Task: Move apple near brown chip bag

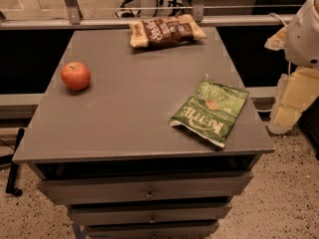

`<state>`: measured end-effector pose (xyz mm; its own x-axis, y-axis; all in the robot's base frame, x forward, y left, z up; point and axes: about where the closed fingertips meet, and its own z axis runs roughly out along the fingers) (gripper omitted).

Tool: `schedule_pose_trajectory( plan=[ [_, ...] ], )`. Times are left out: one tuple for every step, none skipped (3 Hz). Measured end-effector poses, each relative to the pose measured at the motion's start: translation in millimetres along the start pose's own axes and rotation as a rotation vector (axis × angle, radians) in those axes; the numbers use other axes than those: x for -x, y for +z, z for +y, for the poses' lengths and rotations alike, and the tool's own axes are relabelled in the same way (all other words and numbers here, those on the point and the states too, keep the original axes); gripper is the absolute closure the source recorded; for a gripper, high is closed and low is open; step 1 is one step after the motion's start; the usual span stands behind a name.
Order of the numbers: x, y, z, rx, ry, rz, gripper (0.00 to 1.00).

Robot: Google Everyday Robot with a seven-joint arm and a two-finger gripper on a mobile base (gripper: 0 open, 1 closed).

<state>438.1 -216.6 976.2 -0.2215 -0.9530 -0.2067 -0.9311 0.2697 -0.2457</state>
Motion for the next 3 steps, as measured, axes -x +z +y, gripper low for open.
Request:
schedule_pose_trajectory(
  plan=[
    [1.6,-0.3,-0.4,-0.003,0.000,-0.006,0.00],
    [28.1,12.9,-0.1,0.004,-0.010,-0.076,0.00],
    [115.1,44.5,3.8,0.023,-0.051,-0.272,0.00]
  ],
)
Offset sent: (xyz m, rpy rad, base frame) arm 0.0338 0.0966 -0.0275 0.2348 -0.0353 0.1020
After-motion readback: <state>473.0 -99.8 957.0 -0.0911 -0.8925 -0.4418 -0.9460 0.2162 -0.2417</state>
